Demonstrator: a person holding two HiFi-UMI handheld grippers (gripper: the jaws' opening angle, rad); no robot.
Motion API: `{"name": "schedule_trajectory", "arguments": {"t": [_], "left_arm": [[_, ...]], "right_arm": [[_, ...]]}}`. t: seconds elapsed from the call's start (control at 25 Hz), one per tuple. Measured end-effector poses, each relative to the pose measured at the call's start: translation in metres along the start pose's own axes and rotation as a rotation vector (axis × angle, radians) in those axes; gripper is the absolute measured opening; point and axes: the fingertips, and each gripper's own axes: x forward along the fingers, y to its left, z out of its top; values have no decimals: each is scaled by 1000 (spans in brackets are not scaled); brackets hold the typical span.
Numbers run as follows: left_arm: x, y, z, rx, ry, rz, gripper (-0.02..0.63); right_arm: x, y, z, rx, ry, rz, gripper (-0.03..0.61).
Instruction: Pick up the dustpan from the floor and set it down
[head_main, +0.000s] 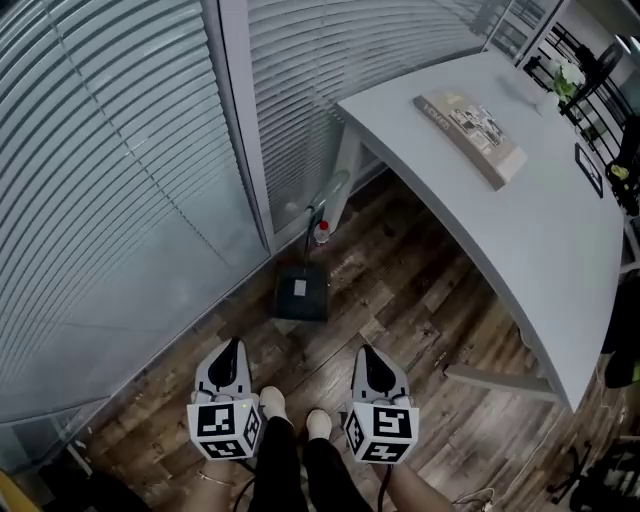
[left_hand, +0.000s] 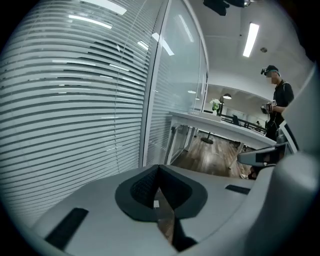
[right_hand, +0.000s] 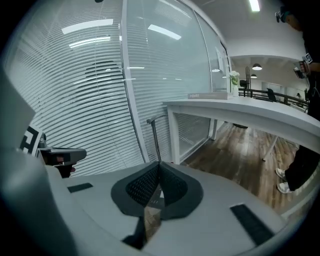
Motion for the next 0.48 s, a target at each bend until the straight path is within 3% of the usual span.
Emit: {"name": "schedule_trajectory", "arguments": {"t": [0.48], "left_arm": [[4, 7, -2, 6, -22, 7, 18]], "right_arm": [[12, 5, 10, -15, -39, 27, 34]]}}
